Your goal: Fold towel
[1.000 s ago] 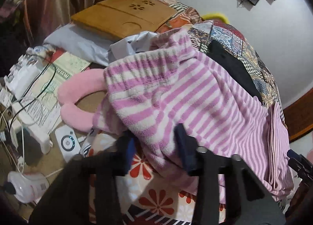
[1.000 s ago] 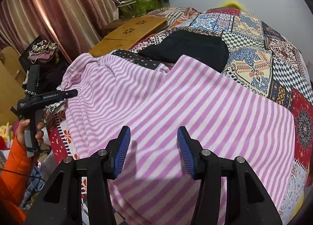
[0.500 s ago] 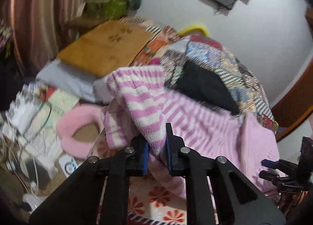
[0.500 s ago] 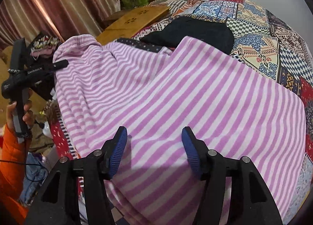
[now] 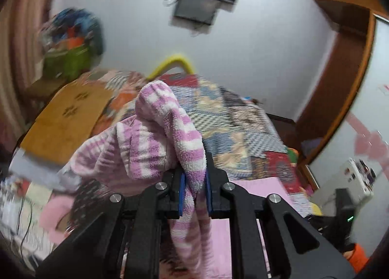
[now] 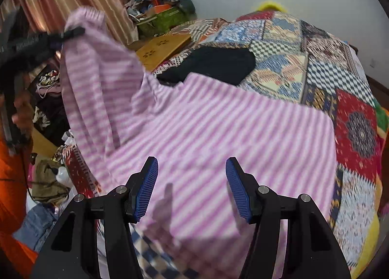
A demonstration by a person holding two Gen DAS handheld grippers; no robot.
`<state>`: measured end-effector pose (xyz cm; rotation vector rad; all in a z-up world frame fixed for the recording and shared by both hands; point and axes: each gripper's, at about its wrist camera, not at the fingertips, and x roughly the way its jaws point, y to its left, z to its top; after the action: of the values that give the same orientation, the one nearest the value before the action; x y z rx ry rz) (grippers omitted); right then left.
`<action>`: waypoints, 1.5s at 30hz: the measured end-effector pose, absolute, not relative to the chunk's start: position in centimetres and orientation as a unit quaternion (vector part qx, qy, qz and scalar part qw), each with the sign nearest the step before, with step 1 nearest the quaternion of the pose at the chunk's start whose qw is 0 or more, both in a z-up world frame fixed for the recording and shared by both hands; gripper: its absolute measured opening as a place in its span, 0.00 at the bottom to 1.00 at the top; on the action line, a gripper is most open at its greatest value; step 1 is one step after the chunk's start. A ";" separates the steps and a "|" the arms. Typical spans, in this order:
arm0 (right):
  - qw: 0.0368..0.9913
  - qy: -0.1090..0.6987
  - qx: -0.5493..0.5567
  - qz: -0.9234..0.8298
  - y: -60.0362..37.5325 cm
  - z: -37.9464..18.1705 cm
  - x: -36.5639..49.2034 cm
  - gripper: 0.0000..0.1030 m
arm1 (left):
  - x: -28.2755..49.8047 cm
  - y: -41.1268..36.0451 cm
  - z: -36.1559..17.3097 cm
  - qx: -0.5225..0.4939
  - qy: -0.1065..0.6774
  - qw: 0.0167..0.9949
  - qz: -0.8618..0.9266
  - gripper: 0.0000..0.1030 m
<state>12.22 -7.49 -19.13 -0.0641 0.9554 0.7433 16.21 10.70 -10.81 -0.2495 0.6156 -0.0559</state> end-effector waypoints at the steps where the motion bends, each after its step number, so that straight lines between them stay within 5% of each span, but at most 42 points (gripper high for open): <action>1: 0.822 0.454 -0.030 0.344 -8.0 -19.8 12.1 0.54 | 16.7 9.6 -10.4 -0.116 0.301 0.946 -0.038 0.13; 12: 0.847 0.425 0.015 0.319 -13.9 -18.8 11.8 0.52 | 20.5 -4.0 -8.6 -0.066 0.306 0.936 -0.159 0.13; 25: 0.874 0.433 0.124 0.182 -27.5 -20.1 10.7 0.53 | 18.6 -19.7 -19.3 0.043 0.439 0.840 -0.316 0.05; 34: 0.875 0.428 0.121 0.190 -26.9 -19.5 10.6 0.53 | 18.8 -16.3 -18.5 0.013 0.438 0.860 -0.261 0.06; 42: 0.860 0.433 0.091 0.253 -22.1 -19.6 11.0 0.54 | 19.5 -9.4 -19.1 0.009 0.429 0.886 -0.173 0.34; 45: 0.845 0.452 0.085 0.274 -20.2 -20.4 11.2 0.55 | 19.3 -6.9 -20.9 -0.002 0.451 0.879 -0.152 0.36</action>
<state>11.22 -20.21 -20.40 0.1792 0.9536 0.5784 19.33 -6.89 -20.85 -0.0038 0.9400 -0.3174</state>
